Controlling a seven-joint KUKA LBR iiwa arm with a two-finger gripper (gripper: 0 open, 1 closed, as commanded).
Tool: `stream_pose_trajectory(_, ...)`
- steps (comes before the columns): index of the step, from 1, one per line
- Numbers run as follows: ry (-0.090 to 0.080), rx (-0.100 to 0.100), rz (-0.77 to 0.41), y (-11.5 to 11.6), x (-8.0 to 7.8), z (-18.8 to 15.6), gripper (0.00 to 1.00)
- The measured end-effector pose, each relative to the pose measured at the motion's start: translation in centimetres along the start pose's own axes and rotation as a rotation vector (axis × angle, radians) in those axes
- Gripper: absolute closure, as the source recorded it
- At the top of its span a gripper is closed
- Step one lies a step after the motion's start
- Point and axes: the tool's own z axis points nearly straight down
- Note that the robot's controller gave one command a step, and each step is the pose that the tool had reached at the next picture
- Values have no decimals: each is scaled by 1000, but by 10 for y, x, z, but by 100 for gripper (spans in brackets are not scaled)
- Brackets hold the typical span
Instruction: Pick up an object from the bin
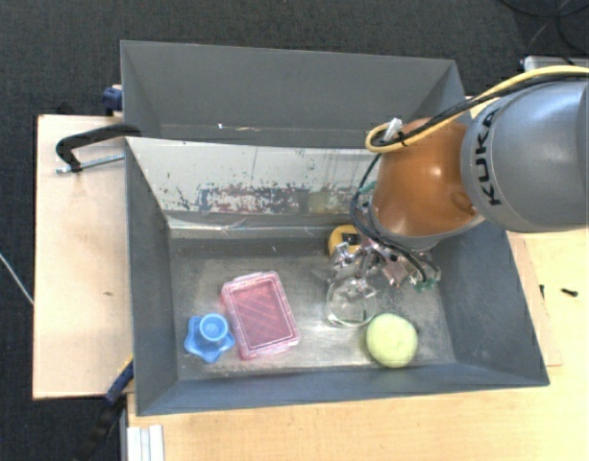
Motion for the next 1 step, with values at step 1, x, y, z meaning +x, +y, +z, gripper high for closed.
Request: stream_pose_trajectory(1, 6, -2, 9, -5, -20, -42, 100)
